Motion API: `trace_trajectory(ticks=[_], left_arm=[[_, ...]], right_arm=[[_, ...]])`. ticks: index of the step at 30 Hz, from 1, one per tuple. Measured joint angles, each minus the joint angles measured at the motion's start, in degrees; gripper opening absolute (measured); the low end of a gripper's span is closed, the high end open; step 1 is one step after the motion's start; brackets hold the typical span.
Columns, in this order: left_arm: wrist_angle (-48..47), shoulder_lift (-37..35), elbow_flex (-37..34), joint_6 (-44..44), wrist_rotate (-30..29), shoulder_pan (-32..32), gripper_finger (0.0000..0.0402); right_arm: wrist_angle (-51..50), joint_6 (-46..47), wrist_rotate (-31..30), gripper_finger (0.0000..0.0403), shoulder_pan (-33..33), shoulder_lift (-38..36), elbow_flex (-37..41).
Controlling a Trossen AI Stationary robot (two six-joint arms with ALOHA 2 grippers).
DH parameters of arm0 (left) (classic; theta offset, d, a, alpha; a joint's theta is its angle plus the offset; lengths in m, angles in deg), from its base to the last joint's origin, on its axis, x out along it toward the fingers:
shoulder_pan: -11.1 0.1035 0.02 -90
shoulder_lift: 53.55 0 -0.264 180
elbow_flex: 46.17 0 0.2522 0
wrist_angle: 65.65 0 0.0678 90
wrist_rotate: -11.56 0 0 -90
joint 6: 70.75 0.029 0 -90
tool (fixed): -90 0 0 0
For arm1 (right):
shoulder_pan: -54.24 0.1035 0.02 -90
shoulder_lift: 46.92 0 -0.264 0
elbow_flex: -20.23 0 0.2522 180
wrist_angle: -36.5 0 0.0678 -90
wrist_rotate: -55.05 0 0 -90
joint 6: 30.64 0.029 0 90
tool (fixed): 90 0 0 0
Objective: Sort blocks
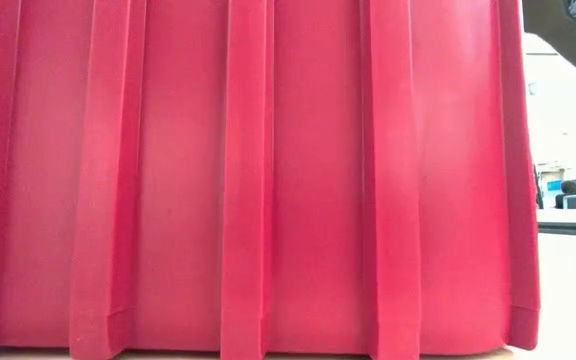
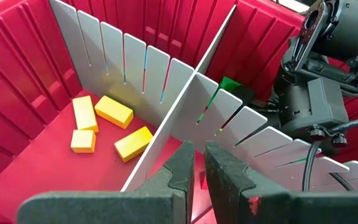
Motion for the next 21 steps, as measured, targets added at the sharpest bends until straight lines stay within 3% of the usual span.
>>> trace_trajectory(ticks=[7, 21], left_arm=[[-0.9, 0.0, 0.0, 0.0, 0.0, 0.0, 0.0024], [-1.1, 0.0, 0.0, 0.0, 0.0, 0.0, 0.0024]], right_arm=[[-0.1, -1.1, -0.6, 0.0209, 0.2, 0.6, 0.7], [-1.9, -4.2, 1.4, 0.0062, 0.2, 0.5, 0.9]])
